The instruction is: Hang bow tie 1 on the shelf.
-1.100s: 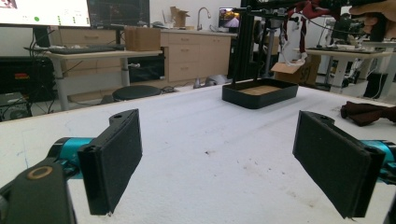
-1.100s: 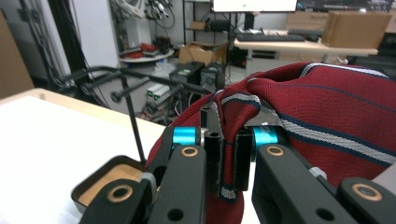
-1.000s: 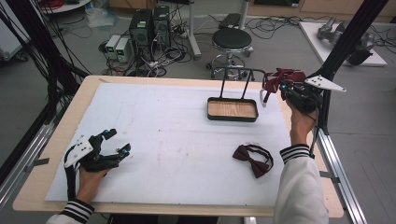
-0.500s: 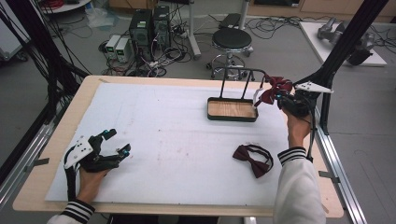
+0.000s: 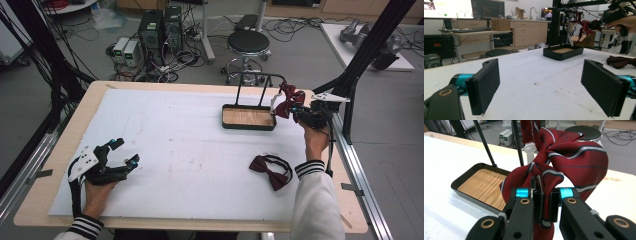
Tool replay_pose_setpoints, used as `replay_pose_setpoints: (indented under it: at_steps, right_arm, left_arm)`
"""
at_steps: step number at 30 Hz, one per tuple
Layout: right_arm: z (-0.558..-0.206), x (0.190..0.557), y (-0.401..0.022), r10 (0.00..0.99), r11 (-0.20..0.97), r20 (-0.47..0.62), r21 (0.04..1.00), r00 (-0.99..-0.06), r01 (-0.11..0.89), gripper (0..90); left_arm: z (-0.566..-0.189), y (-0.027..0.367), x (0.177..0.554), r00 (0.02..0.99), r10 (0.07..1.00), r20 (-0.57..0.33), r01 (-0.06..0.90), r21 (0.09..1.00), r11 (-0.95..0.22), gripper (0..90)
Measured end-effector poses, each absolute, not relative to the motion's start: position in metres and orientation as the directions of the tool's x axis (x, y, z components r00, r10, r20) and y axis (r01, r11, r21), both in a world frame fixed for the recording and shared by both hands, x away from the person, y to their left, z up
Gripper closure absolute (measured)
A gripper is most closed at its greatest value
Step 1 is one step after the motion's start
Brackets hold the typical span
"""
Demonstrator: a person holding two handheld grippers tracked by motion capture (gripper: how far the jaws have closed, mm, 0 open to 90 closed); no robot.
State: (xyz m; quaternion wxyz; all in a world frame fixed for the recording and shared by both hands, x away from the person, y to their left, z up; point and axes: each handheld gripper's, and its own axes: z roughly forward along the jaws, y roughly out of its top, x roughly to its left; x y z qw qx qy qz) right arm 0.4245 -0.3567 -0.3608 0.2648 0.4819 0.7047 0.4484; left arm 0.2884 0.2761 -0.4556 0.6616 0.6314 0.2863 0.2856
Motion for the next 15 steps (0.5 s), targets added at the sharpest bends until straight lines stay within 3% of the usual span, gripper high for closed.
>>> replay_pose_setpoints:
  at_steps: [8, 9, 12, 14, 15]
  right_arm:
    - [-0.365, 0.427, -0.353, 0.915, 0.146, 0.053, 0.88, -0.4, 0.451, 84.8]
    - [-0.366, 0.428, -0.352, 0.915, 0.145, 0.052, 0.884, -0.401, 0.445, 79.3]
    - [-0.366, 0.429, -0.347, 0.914, 0.173, 0.019, 0.886, -0.406, 0.431, 48.5]
    - [-0.364, 0.428, -0.342, 0.936, 0.197, -0.044, 0.887, -0.35, 0.418, 16.0]
    - [-0.364, 0.426, -0.34, 0.942, 0.194, -0.053, 0.893, -0.332, 0.407, 8.1]
  left_arm:
    - [-0.456, 0.276, 0.288, 0.673, 0.74, -0.016, -0.022, 0.999, 0.042, 16.0]
    - [-0.456, 0.276, 0.288, 0.674, 0.739, -0.016, -0.022, 0.999, 0.042, 16.0]
    - [-0.456, 0.276, 0.288, 0.674, 0.738, -0.021, -0.021, 0.999, 0.048, 16.0]
    - [-0.456, 0.277, 0.288, 0.676, 0.736, -0.018, -0.022, 0.999, 0.045, 15.9]
    - [-0.456, 0.276, 0.288, 0.675, 0.737, -0.017, -0.024, 0.999, 0.046, 15.9]
